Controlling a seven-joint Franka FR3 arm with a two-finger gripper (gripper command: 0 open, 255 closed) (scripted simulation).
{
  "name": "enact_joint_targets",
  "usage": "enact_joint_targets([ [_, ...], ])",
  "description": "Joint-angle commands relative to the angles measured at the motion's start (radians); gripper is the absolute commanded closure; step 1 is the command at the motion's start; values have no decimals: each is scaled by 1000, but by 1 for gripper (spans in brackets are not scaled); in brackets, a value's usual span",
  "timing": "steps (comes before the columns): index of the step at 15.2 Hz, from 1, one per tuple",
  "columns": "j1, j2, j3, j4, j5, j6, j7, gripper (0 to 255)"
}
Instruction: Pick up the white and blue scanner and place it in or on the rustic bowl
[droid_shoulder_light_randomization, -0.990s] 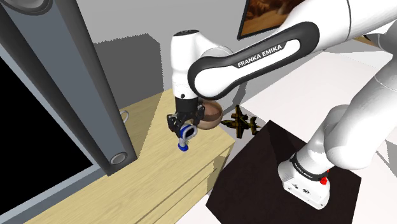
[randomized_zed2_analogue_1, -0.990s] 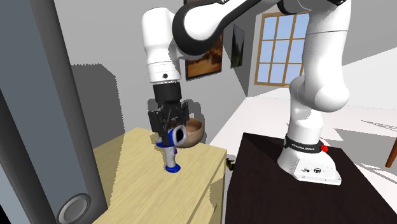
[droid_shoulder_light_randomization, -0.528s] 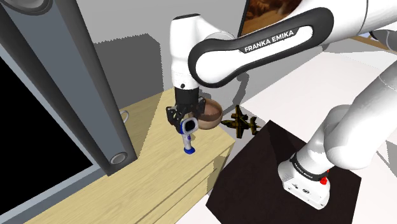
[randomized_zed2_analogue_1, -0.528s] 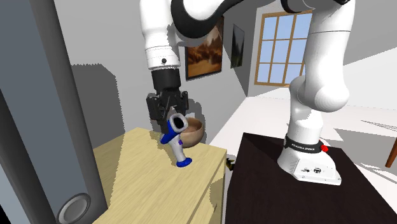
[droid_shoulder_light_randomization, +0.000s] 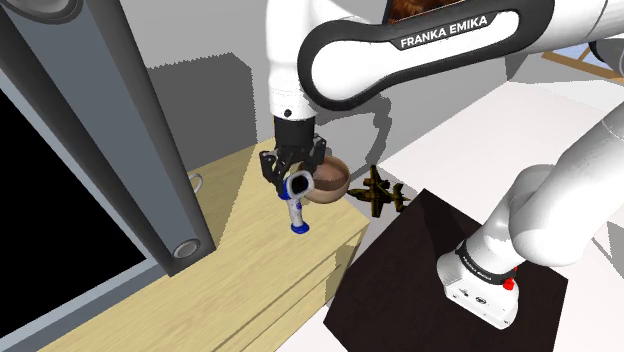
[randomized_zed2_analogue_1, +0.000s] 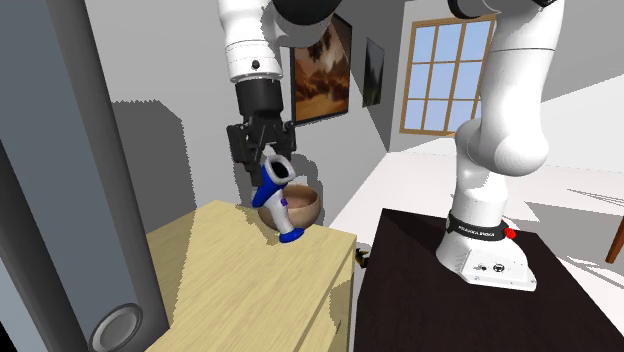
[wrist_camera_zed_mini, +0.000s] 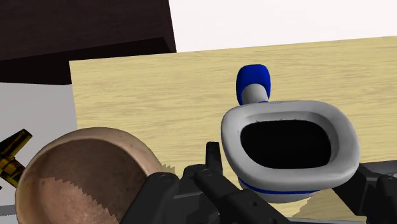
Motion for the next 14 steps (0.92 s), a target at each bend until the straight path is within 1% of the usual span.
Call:
enact_joint_targets([
  [1, -1, -7, -1, 18, 1, -25, 2, 255],
  [12, -5, -27, -7, 140, 1, -165, 18, 255],
  [14, -27, -57, -34, 123, 5, -185, -31, 255],
])
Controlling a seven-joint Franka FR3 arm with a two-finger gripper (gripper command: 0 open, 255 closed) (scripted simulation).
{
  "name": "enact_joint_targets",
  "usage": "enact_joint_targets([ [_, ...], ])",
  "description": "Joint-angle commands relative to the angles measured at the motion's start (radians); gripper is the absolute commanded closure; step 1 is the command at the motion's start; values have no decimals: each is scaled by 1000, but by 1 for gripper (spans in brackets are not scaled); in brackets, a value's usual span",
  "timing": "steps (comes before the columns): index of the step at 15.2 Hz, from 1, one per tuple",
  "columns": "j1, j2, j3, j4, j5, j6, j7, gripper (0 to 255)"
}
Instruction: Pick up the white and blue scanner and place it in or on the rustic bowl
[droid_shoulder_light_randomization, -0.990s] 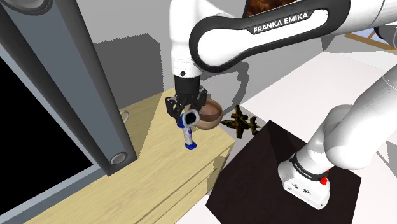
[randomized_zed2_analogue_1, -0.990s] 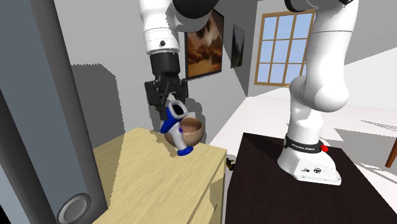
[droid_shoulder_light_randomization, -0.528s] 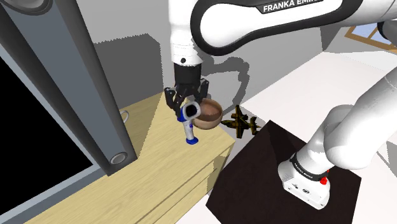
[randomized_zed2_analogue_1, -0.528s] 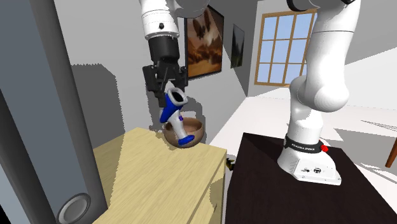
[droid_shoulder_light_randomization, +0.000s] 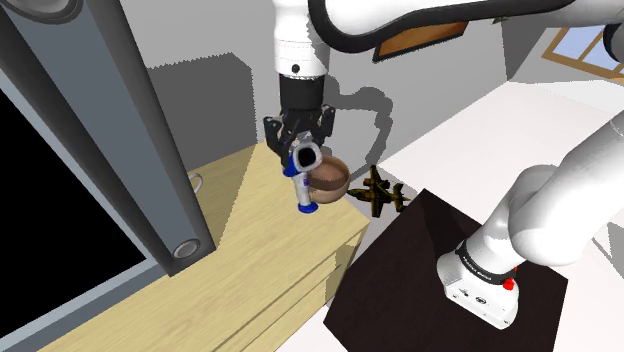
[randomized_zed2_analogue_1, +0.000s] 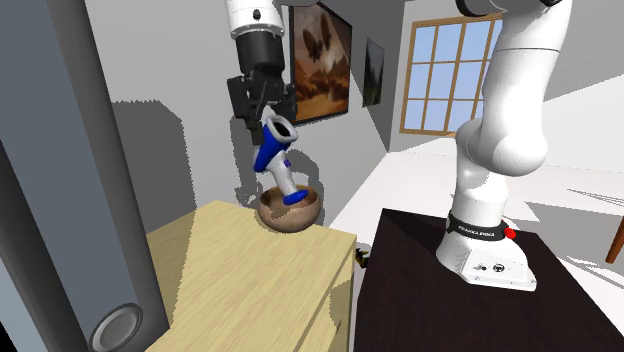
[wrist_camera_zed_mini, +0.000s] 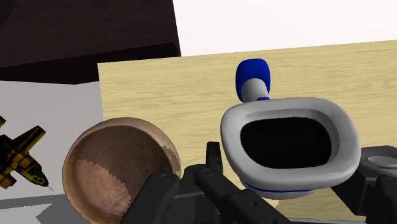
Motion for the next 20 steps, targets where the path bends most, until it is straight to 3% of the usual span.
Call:
enact_joint_targets([
  [1, -20, -24, -25, -7, 1, -24, -42, 255],
  [12, -139, -99, -189, -2, -38, -145, -304, 255],
  [20, -137, -101, -186, -111, -35, -38, -317, 255],
])
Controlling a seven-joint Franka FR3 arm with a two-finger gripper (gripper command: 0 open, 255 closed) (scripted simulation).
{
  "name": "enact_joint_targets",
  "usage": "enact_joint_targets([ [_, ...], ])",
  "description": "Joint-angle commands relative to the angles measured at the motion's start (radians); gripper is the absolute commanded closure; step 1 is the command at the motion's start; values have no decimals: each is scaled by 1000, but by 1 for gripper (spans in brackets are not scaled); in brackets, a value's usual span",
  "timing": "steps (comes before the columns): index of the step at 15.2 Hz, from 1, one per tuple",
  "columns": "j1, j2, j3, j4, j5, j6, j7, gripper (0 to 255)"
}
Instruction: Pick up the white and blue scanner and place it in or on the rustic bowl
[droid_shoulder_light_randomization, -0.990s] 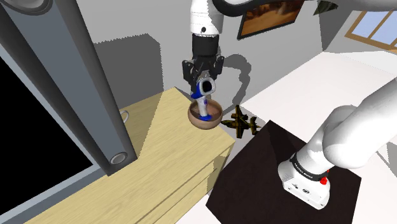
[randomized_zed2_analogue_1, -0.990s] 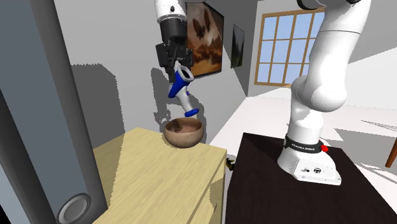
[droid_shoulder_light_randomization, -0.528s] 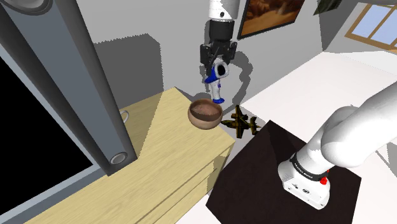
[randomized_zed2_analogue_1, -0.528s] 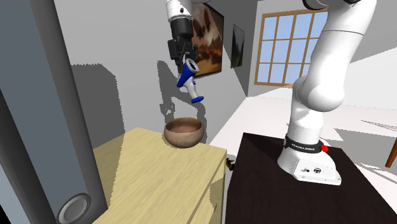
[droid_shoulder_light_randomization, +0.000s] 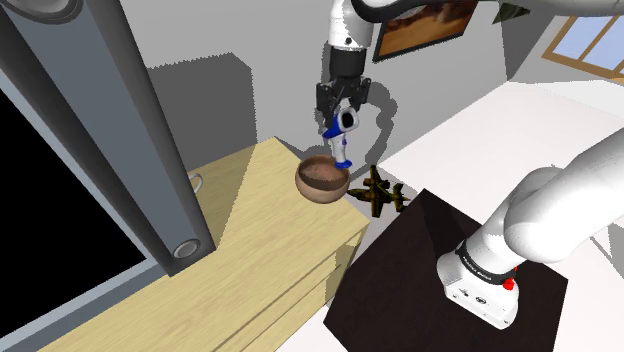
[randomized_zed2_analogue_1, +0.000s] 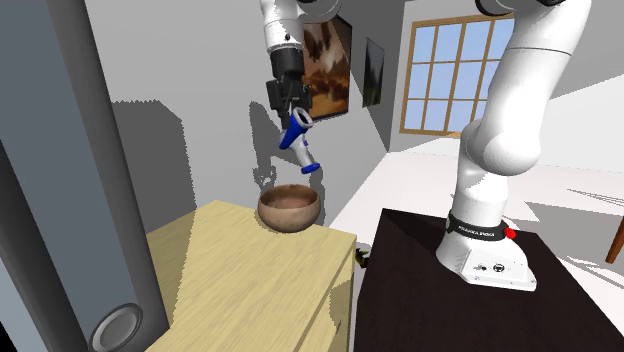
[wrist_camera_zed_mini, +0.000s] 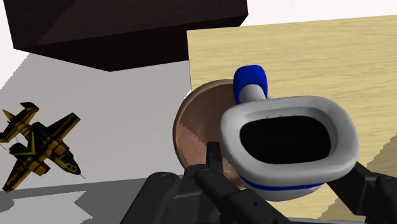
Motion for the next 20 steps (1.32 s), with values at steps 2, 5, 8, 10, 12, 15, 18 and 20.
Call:
enact_joint_targets([
  [2, 1, 3, 2, -34, 1, 39, -3, 255],
  [5, 2, 8, 3, -70, 2, 79, -7, 255],
  [8, 2, 14, 5, -104, 2, 119, -11, 255],
  [10, 3, 19, 6, -126, 3, 145, -14, 255],
  [12, 3, 26, 7, -146, 3, 172, -16, 255],
  [15, 4, 29, 8, -156, 3, 185, -17, 255],
  [18, 4, 29, 8, -156, 3, 185, -17, 255],
  [20, 4, 29, 8, -156, 3, 185, -17, 255],
])
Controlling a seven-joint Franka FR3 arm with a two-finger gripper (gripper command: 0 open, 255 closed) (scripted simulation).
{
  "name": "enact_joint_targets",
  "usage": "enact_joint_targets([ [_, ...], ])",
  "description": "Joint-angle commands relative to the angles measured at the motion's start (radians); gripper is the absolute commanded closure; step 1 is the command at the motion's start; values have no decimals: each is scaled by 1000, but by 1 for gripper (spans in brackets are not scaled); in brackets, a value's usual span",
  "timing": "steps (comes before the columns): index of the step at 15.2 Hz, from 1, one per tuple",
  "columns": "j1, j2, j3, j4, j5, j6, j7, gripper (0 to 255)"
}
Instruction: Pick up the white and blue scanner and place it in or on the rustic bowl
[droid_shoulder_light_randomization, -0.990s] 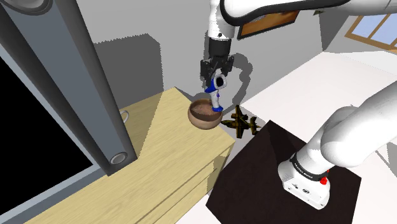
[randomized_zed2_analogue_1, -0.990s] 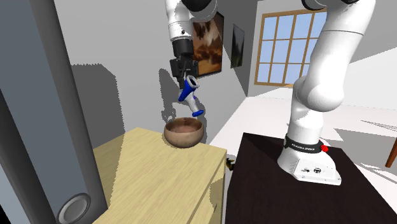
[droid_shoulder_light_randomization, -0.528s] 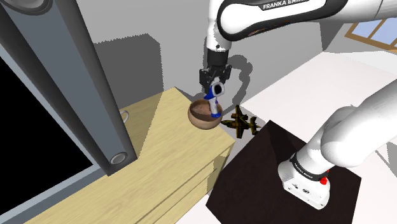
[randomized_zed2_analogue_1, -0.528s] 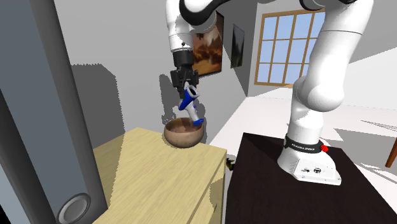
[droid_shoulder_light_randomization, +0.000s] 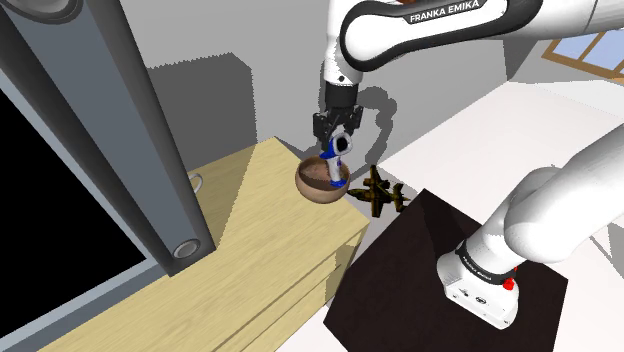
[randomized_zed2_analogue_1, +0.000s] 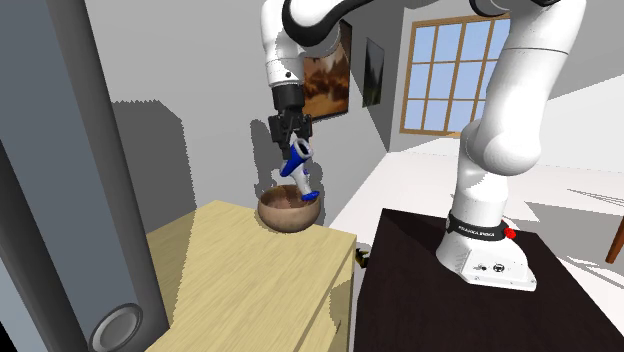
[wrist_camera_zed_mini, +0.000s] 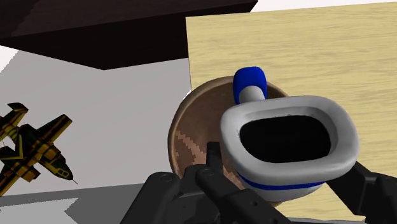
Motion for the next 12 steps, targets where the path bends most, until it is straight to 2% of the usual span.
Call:
enact_joint_targets([
  [1, 0, 0, 0, 0, 0, 0, 0, 255],
  [2, 0, 0, 0, 0, 0, 0, 0, 0],
  [7, 0, 0, 0, 0, 0, 0, 0, 0],
  [11, -8, -2, -11, 124, -8, -127, 4, 0],
  [12, -8, -2, -11, 124, -8, -127, 4, 0],
])
